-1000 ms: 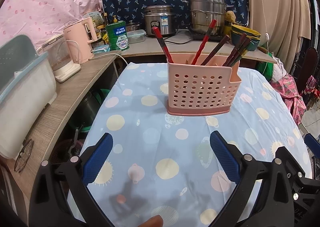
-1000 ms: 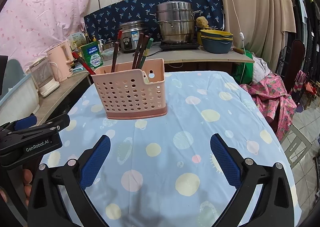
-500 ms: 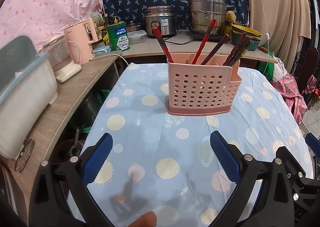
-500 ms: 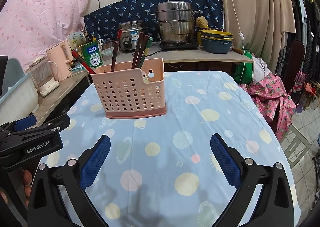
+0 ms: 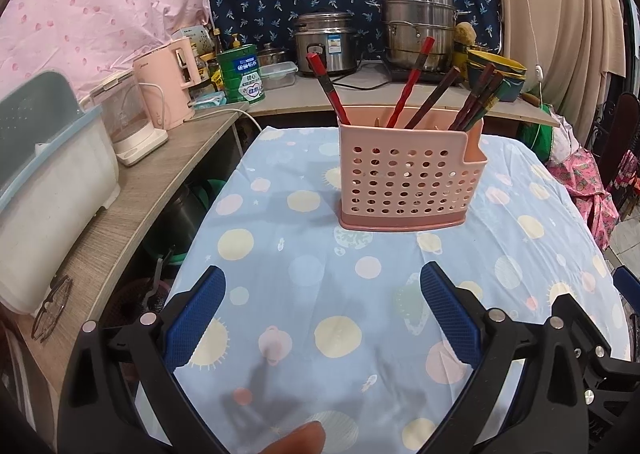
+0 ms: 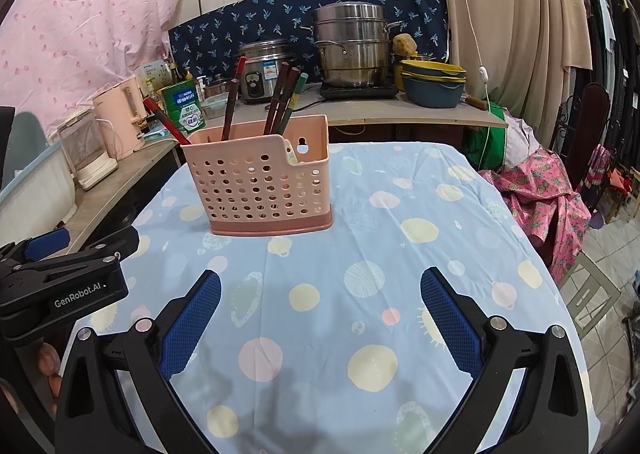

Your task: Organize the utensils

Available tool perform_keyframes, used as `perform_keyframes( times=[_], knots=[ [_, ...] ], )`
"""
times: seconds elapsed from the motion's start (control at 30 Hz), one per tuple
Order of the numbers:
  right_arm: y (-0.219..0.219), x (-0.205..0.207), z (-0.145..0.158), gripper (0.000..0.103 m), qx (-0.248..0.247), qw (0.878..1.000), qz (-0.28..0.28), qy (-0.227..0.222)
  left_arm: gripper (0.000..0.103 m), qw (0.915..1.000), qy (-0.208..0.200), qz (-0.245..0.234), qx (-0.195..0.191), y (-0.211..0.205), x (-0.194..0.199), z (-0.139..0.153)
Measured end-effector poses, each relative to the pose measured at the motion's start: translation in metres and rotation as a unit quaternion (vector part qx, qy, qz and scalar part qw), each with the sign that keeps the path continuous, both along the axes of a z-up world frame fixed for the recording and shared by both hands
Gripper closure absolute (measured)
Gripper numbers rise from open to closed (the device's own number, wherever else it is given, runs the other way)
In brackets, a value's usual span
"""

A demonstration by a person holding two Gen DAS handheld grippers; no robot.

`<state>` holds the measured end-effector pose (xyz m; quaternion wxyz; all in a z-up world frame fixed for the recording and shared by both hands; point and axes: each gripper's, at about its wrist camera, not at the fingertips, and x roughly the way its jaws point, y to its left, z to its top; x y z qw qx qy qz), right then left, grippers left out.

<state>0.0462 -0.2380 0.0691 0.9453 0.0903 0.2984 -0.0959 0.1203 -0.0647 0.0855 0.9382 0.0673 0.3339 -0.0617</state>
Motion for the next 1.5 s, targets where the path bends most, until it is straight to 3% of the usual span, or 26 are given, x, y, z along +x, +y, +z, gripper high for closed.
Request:
perform_keyframes(
  times=[1.5],
  knots=[
    [-0.009, 0.002, -0.017, 0.007, 0.0, 1.0, -0.008, 0.019, 0.01, 0.9999, 0.011, 0.0, 0.003, -0.003, 0.004, -0.014]
  ],
)
